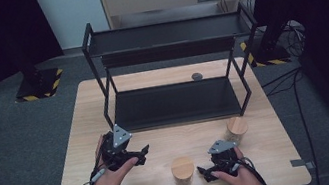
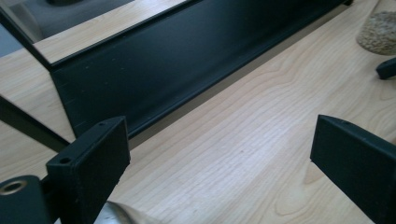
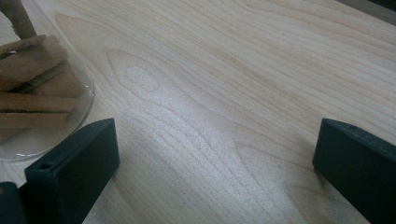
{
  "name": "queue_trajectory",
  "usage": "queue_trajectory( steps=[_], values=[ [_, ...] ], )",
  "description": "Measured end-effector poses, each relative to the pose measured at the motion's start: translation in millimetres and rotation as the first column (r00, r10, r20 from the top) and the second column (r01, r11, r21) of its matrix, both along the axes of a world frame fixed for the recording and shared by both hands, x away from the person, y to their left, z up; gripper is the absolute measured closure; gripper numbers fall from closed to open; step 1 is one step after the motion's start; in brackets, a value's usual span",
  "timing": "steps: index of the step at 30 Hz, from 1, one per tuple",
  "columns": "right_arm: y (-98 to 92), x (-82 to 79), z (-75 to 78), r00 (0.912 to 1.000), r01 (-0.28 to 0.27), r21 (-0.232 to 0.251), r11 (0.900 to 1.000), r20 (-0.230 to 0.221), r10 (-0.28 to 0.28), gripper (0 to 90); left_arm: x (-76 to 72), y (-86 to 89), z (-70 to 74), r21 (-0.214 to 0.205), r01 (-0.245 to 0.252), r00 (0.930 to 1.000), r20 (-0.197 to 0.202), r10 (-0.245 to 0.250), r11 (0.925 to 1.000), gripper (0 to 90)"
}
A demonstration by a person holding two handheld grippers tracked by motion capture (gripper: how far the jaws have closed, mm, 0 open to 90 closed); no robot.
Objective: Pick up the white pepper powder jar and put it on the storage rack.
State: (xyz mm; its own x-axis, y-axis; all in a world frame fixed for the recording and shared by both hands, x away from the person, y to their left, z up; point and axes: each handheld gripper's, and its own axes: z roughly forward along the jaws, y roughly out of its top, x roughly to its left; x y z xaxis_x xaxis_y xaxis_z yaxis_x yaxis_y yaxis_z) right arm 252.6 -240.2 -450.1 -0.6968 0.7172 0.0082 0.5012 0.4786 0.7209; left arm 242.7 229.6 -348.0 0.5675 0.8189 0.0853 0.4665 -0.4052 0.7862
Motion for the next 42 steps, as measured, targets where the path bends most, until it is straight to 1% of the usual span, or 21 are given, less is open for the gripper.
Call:
queue_trajectory(
  steps=[8, 14, 17, 22, 31, 34, 36, 40, 42],
  values=[
    [0.0, 0.0, 0.0, 1.0000, 0.000, 0.000, 1.0000, 0.000, 0.000, 0.4, 4.6, 13.5, 3.0, -0.013, -0.031, 0.9994, 0.012, 0.031, 0.9994, 3.7],
    [0.0, 0.0, 0.0, 1.0000, 0.000, 0.000, 1.0000, 0.000, 0.000, 0.4, 7.1, 17.2, 1.6, -0.010, -0.035, 0.9993, 0.012, 0.036, 0.9993, 3.6],
    [0.0, 0.0, 0.0, 1.0000, 0.000, 0.000, 1.0000, 0.000, 0.000, 0.4, 8.9, 19.9, 0.0, -0.015, -0.041, 0.9991, 0.011, 0.041, 0.9991, 3.6],
    [0.0, 0.0, 0.0, 1.0000, 0.000, 0.000, 1.0000, 0.000, 0.000, 0.4, 12.4, 25.9, 0.4, -0.010, -0.043, 0.9989, 0.018, 0.043, 0.9990, 3.5],
    [0.0, 0.0, 0.0, 1.0000, 0.000, 0.000, 1.0000, 0.000, 0.000, 0.4, 13.5, 35.9, 0.5, -0.020, -0.059, 0.9976, 0.036, 0.059, 0.9981, 3.6],
    [0.0, 0.0, -0.1, 1.0000, 0.000, 0.000, 1.0000, 0.000, 0.000, 0.4, 12.8, 42.0, -2.2, -0.026, -0.069, 0.9969, 0.036, 0.070, 0.9972, 3.5],
    [0.0, 0.0, 0.0, 1.0000, 0.000, 0.000, 1.0000, 0.000, 0.000, 0.4, 12.8, 43.6, -2.4, -0.023, -0.071, 0.9968, 0.034, 0.072, 0.9972, 3.5],
    [0.0, -0.1, -0.1, 1.0000, 0.000, 0.000, 1.0000, 0.000, 0.000, 0.4, 11.5, 50.1, -7.0, -0.027, -0.080, 0.9962, 0.032, 0.081, 0.9964, 3.5],
    [0.0, 0.0, 0.0, 1.0000, 0.000, 0.000, 1.0000, 0.000, 0.000, 0.4, 10.1, 53.4, -11.8, -0.029, -0.086, 0.9958, 0.027, 0.087, 0.9959, 3.5]
  ],
)
